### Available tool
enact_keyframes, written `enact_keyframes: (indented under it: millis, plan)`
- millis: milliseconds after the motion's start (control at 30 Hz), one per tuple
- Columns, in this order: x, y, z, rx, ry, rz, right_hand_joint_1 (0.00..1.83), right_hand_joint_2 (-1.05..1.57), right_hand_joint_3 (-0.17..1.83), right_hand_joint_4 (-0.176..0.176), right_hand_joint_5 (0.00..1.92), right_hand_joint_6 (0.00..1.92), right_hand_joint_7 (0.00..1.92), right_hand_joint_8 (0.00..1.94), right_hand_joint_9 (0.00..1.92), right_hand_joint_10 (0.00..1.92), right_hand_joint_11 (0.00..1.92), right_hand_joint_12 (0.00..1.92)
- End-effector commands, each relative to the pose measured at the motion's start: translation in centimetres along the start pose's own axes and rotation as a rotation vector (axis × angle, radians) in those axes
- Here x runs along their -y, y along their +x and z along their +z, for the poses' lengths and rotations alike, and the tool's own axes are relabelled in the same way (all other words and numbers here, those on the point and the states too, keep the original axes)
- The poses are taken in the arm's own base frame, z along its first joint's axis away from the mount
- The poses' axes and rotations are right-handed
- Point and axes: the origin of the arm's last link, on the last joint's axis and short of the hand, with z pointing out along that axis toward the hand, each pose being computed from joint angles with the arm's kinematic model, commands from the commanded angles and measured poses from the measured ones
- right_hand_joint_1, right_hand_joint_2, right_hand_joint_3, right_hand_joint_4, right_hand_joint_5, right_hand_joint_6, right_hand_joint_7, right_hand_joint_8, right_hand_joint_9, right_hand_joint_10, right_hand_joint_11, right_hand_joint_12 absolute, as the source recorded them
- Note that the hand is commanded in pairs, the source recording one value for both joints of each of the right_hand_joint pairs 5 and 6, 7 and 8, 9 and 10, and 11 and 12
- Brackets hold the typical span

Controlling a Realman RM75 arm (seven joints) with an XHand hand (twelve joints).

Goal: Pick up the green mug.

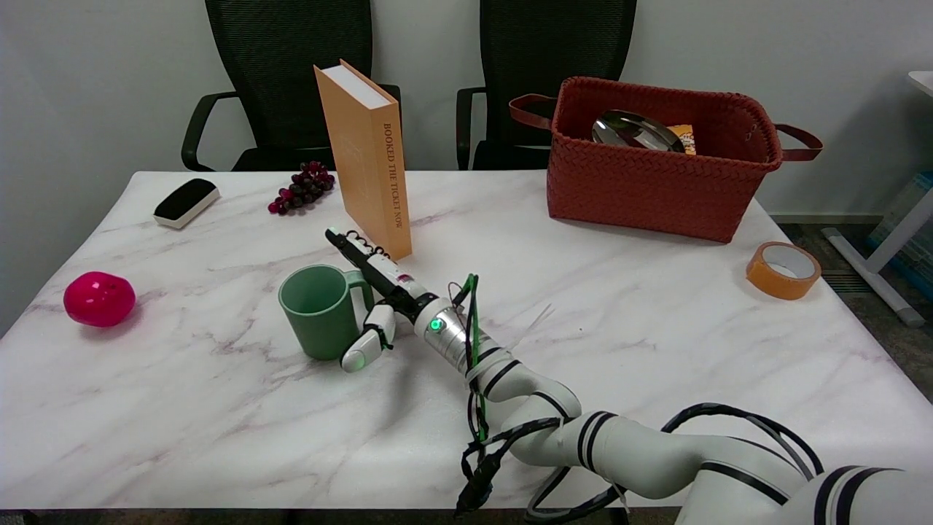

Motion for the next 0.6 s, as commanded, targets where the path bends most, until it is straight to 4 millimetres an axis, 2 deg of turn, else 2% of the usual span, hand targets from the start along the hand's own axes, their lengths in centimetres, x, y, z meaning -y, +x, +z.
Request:
enact_keyframes:
  millis: [33,267,600]
  plan:
    - [-0.34,-0.52,0.25,0.008,-0.018,-0.004,0.96,-0.66,0.45,0.000,0.03,0.03,0.01,0.01,0.00,0.00,0.00,0.00]
    - [-0.31,-0.53,0.37,0.007,-0.020,-0.003,1.00,-0.66,0.44,0.000,0.15,0.15,0.08,0.08,0.00,0.00,0.00,0.00]
    - [-0.52,-0.46,0.32,0.001,-0.030,0.008,1.04,-0.64,0.44,0.000,0.32,0.32,0.21,0.21,0.00,0.00,0.35,0.35]
